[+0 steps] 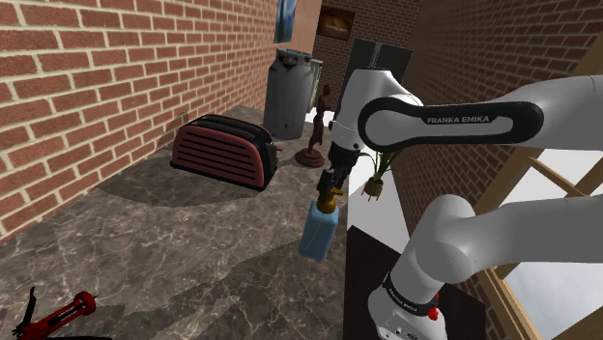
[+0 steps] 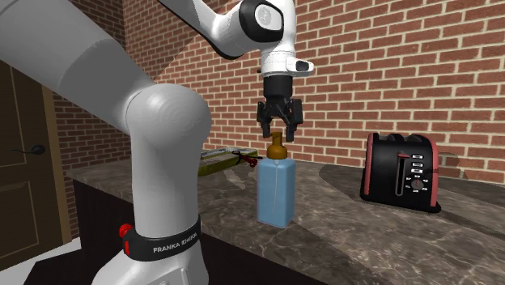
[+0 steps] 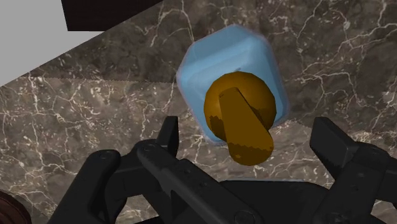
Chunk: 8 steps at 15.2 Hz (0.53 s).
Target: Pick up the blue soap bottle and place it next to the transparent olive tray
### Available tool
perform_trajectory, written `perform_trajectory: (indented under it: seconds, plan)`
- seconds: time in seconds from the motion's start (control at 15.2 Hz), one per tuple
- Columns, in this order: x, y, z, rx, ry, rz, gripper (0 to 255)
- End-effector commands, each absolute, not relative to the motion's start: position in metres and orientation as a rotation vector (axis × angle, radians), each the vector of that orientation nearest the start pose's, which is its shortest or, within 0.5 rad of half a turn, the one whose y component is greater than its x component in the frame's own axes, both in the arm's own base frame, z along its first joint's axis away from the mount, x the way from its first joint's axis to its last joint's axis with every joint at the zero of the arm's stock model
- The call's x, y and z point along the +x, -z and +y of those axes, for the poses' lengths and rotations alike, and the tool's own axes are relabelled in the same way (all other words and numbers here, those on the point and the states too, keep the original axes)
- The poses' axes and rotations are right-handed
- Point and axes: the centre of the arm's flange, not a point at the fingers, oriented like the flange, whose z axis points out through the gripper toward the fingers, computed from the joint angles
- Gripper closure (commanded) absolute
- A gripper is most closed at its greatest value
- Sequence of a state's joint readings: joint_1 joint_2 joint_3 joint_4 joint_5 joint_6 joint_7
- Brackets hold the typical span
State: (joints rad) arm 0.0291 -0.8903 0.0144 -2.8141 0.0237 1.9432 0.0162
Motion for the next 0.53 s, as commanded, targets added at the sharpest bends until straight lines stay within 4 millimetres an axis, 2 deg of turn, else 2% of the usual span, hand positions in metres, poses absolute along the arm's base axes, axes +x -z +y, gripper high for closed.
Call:
perform_trajectory:
  seconds: [0.0, 0.07, 0.13, 0.46]
  plan:
    - [0.2849, -0.4352, 0.0136, -3.13, 0.03, -0.021, 0]
    - [0.2849, -0.4352, 0.0136, -3.13, 0.03, -0.021, 0]
    - [0.2849, -0.4352, 0.0136, -3.13, 0.03, -0.021, 255]
    - [0.2848, -0.4352, 0.0137, -3.13, 0.03, -0.021, 255]
